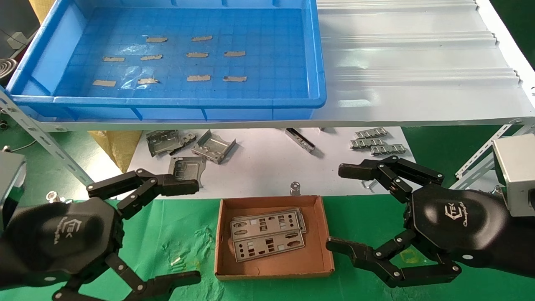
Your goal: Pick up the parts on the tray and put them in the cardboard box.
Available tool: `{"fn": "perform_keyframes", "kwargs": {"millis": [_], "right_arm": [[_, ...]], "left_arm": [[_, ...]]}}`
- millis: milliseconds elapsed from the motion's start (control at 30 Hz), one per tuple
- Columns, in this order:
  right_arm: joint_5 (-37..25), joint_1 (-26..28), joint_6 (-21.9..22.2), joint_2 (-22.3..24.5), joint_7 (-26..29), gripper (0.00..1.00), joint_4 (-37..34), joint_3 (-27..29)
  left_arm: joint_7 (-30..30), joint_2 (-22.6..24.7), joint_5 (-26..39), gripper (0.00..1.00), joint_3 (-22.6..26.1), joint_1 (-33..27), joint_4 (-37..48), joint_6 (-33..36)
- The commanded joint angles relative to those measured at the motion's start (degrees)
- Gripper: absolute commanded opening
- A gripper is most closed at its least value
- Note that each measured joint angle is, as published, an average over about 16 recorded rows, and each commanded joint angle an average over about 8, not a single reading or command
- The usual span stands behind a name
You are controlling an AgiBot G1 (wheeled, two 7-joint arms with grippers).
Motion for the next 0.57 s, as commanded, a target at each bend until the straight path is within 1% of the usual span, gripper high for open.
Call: {"fn": "perform_keyframes", "kwargs": {"millis": [33,567], "right_arm": [[0.00,0.00,0.00,0.00,0.00,1.00,0.00,0.00],[0.00,0.00,0.00,0.00,0.00,1.00,0.00,0.00]], "left_arm": [[0.00,0.00,0.00,1.00,0.00,0.00,0.00,0.00],[0.00,0.00,0.00,1.00,0.00,0.00,0.00,0.00]]}}
